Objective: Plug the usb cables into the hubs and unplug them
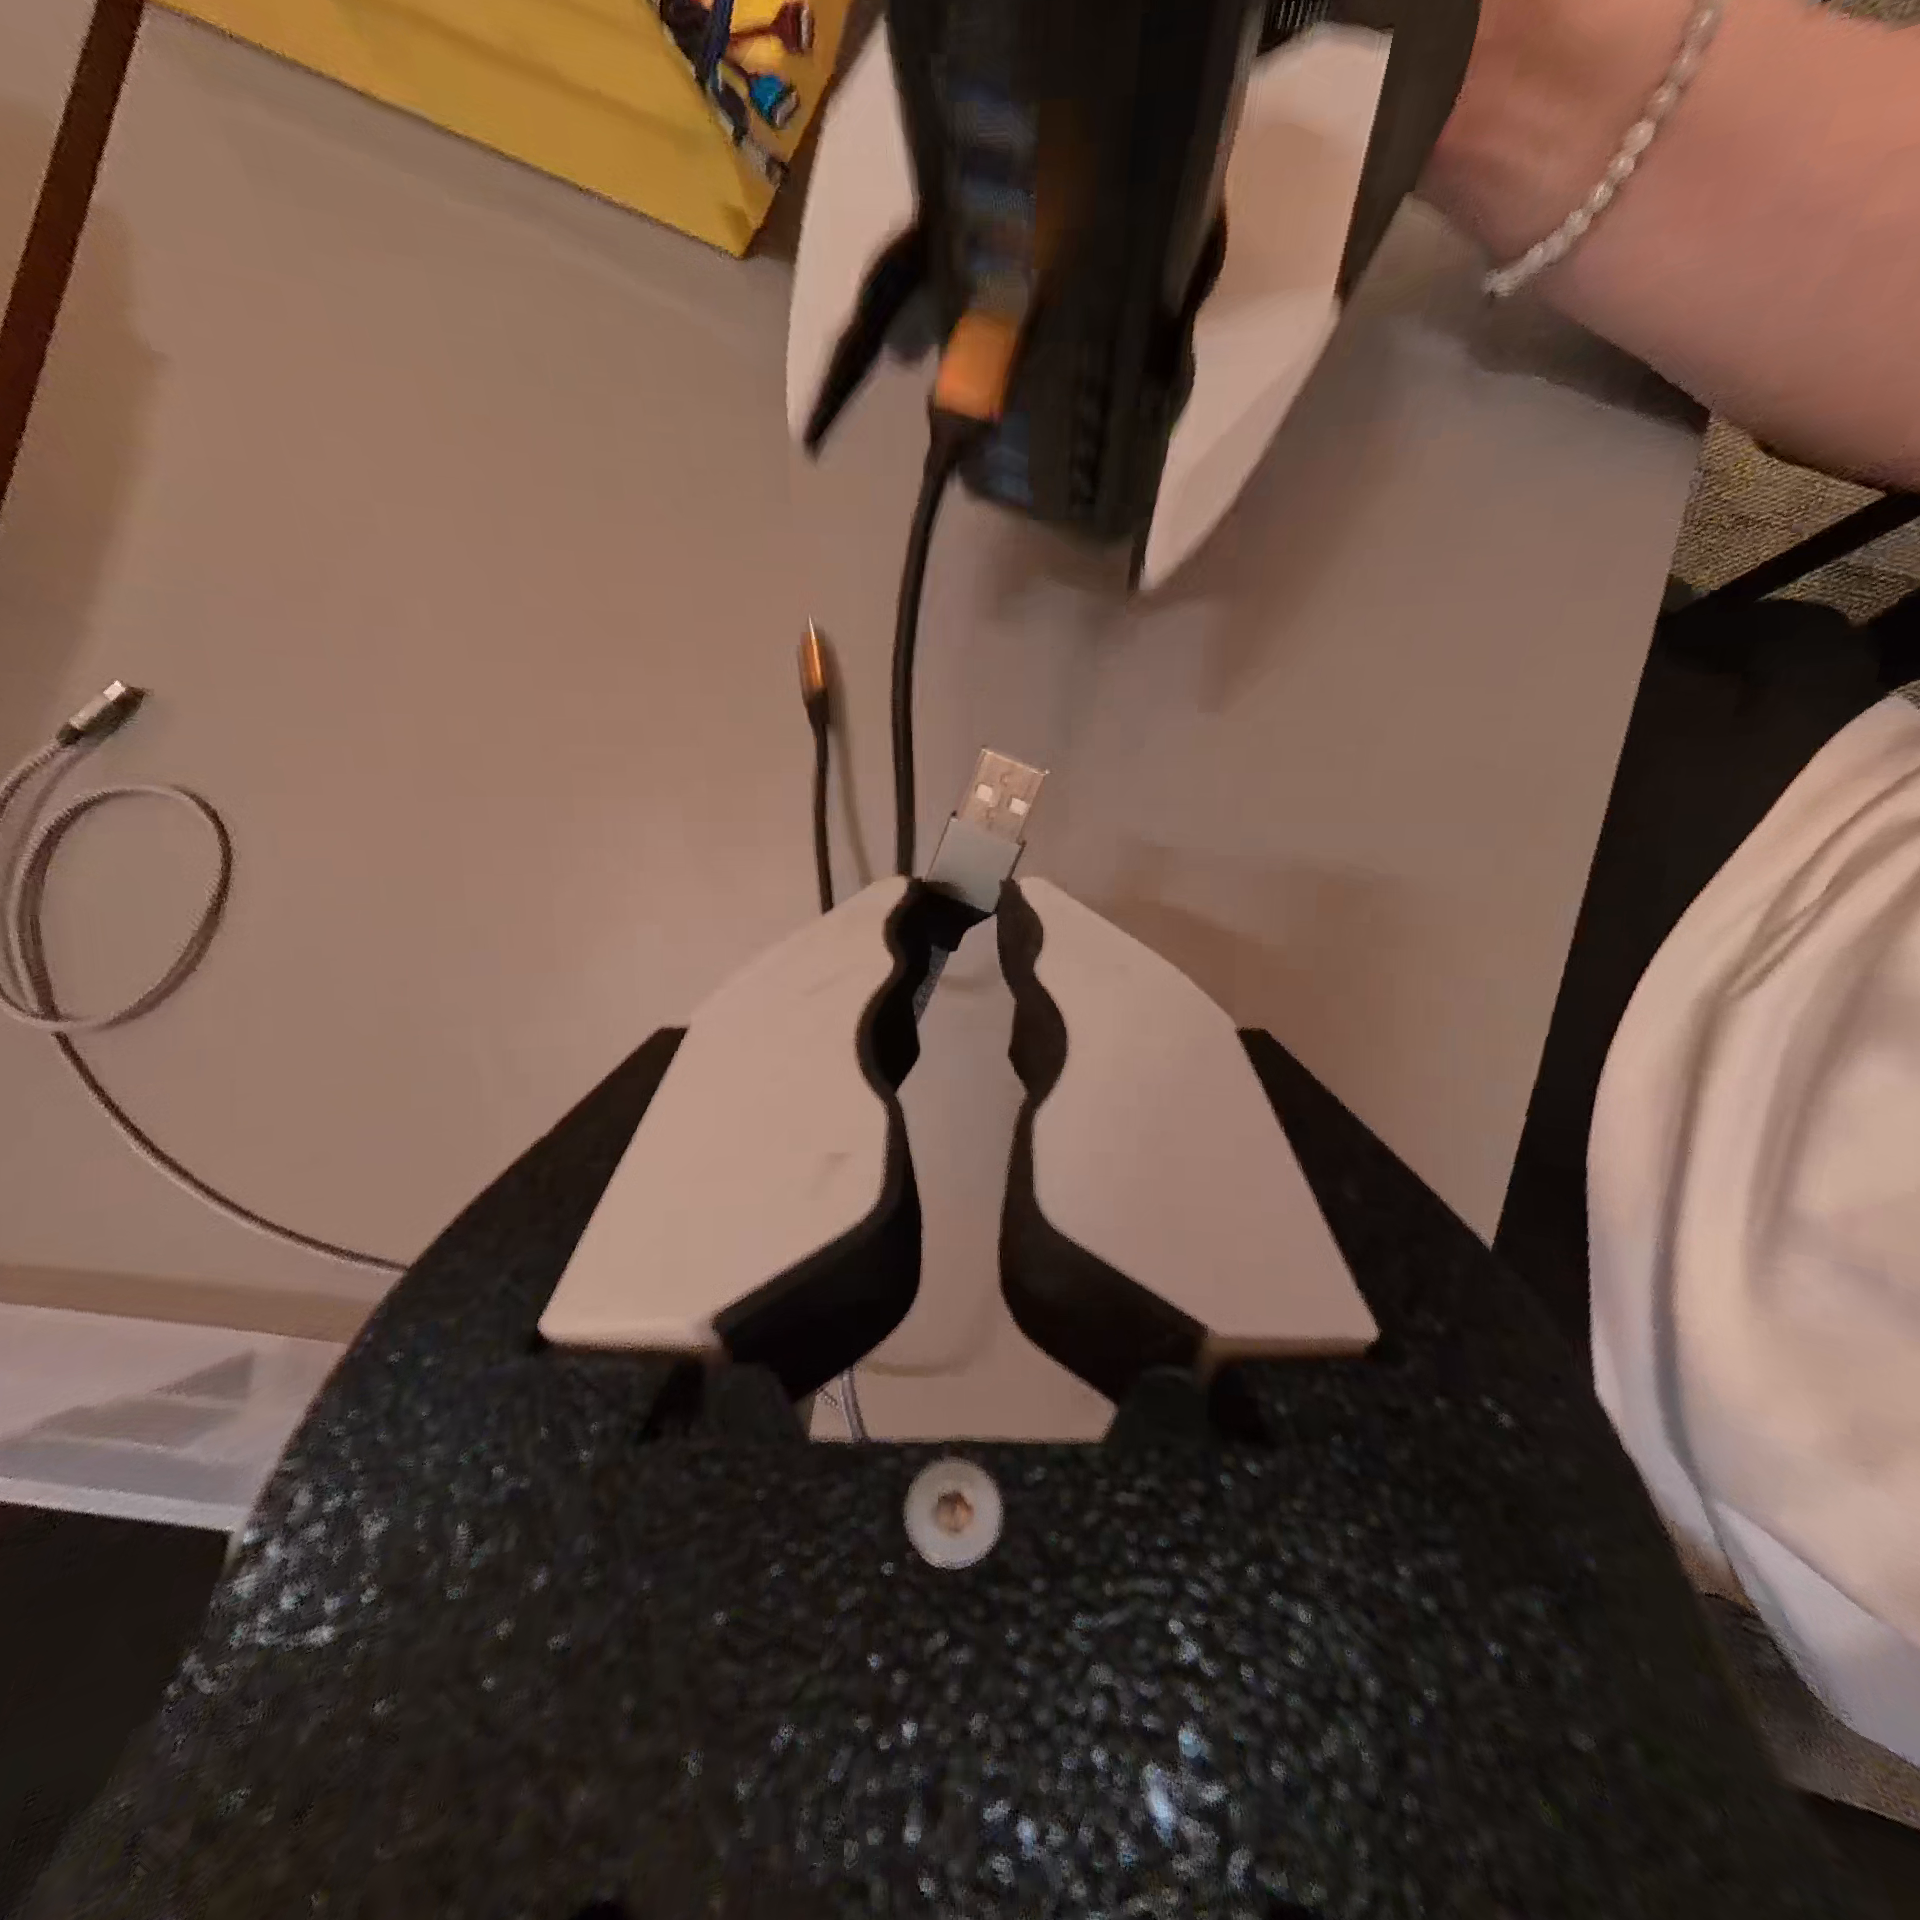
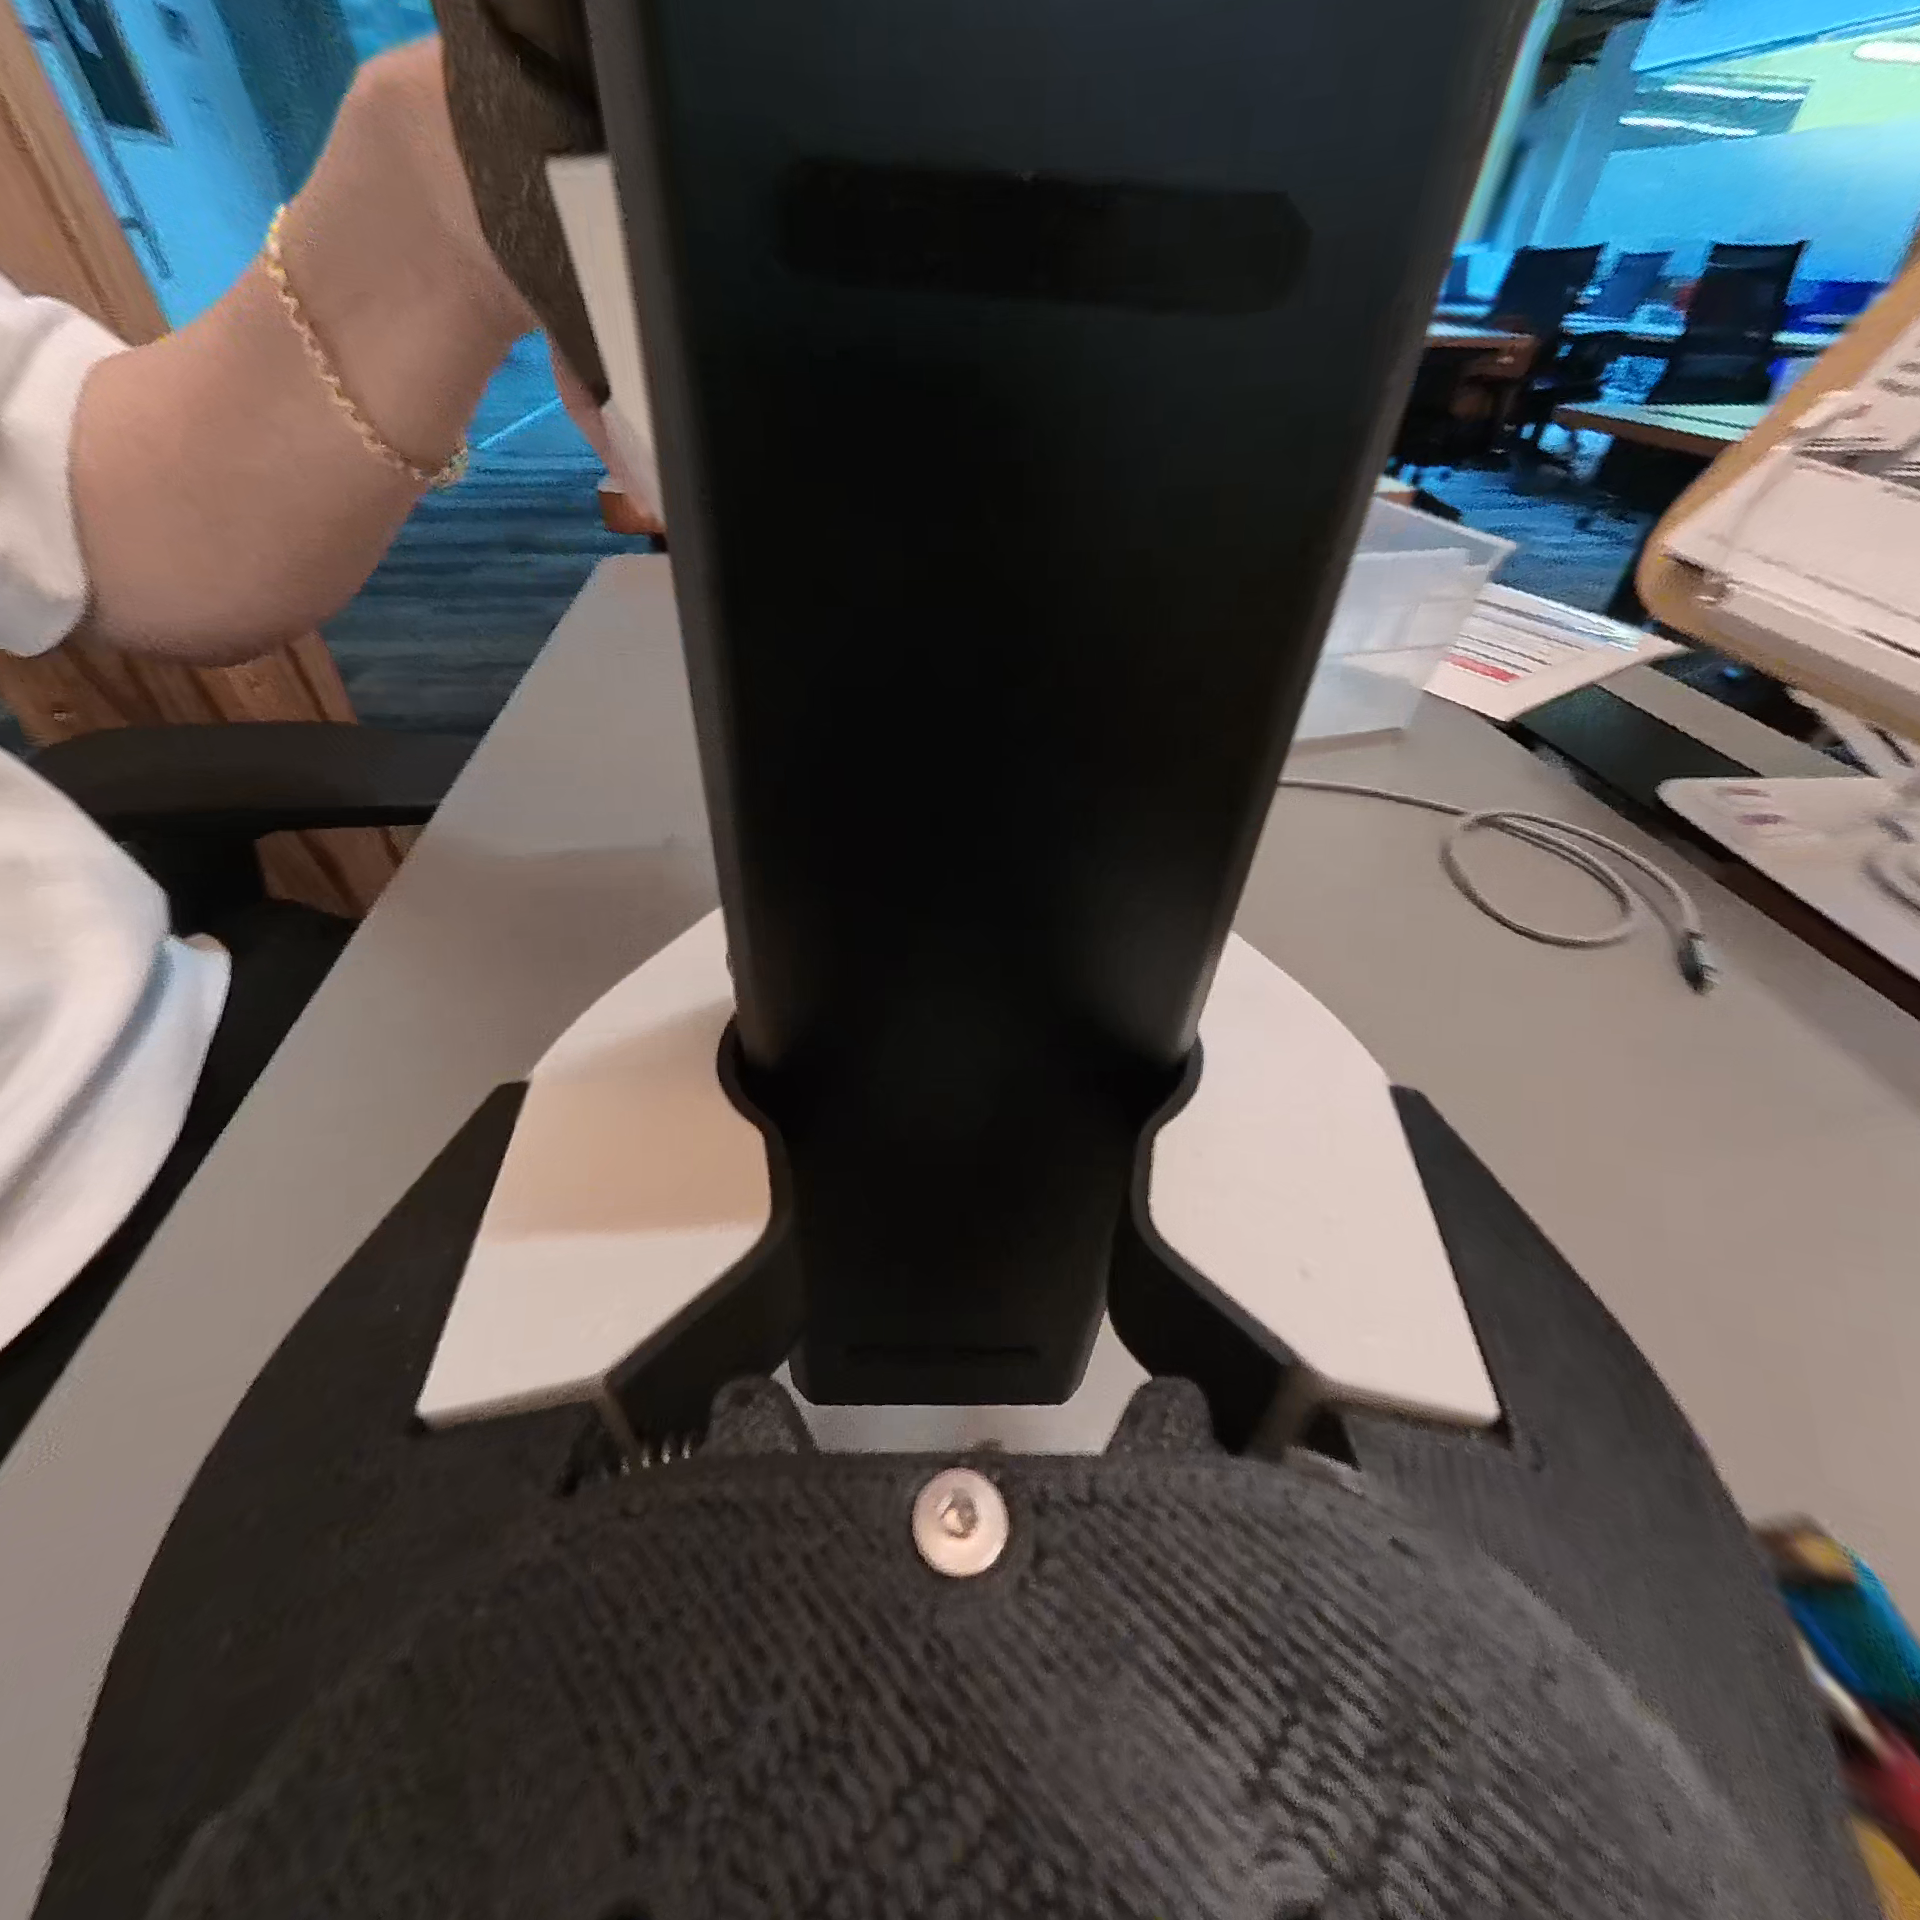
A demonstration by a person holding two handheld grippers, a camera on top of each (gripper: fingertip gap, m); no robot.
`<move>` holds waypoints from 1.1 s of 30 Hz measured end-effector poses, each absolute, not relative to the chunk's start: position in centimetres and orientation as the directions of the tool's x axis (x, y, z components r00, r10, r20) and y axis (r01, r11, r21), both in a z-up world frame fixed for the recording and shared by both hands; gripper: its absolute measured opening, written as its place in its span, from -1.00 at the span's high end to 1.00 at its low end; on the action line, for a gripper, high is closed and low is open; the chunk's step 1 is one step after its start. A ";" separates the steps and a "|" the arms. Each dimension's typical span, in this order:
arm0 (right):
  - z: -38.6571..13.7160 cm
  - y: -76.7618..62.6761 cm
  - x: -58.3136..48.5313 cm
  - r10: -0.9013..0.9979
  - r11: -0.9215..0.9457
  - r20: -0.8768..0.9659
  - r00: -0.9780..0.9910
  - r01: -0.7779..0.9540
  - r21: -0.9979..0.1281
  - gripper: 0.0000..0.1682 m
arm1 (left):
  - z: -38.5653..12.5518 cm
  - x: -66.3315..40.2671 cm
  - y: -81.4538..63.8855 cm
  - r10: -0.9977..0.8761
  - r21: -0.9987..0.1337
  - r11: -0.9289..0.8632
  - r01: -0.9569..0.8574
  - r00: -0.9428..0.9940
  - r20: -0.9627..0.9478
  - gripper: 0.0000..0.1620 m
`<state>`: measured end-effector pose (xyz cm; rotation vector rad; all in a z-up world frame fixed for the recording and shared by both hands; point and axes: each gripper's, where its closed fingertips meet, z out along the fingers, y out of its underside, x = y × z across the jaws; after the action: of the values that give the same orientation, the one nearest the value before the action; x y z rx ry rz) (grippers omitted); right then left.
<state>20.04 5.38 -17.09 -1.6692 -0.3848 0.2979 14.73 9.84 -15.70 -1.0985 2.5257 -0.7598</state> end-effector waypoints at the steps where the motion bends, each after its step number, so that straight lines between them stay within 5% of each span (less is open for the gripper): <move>1: -17.0 5.0 20.8 0.394 -0.109 0.027 0.919 0.076 -0.991 0.14 | -16.5 14.5 10.3 -0.745 -0.568 0.564 -0.600 -0.666 -0.037 0.85; 9: -16.5 3.9 22.3 0.346 -0.094 0.048 0.937 0.085 -0.992 0.14 | -26.3 13.8 9.8 -0.662 -0.626 0.549 -0.553 -0.745 0.078 0.84; 12: -16.8 4.0 22.2 0.352 -0.108 0.051 0.935 0.095 -0.990 0.14 | -27.3 14.0 9.3 -0.625 -0.673 0.546 -0.499 -0.777 0.069 0.70; 16: -16.9 4.1 22.1 0.357 -0.108 0.047 0.933 0.091 -0.990 0.14 | -27.7 13.2 9.6 -0.578 -0.657 0.602 -0.455 -0.815 0.035 0.67; 24: -16.5 3.4 23.2 0.325 -0.091 0.048 0.945 0.082 -0.993 0.14 | -21.5 16.2 13.7 -0.584 -0.583 0.746 -0.323 -0.737 -0.339 0.65; 29: -16.2 3.0 23.6 0.310 -0.085 0.057 0.949 0.087 -0.993 0.14 | -20.7 20.1 16.9 -0.727 -0.609 0.649 -0.456 -0.607 -0.320 0.67; 33: -16.1 2.8 23.7 0.305 -0.080 0.058 0.951 0.086 -0.993 0.14 | -23.5 21.9 18.9 -0.843 -0.520 0.536 -0.665 -0.460 -0.280 0.68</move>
<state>23.70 2.81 -16.07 -1.6486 -0.3022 0.1862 21.90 18.91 -23.46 -1.2202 2.2683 -0.4642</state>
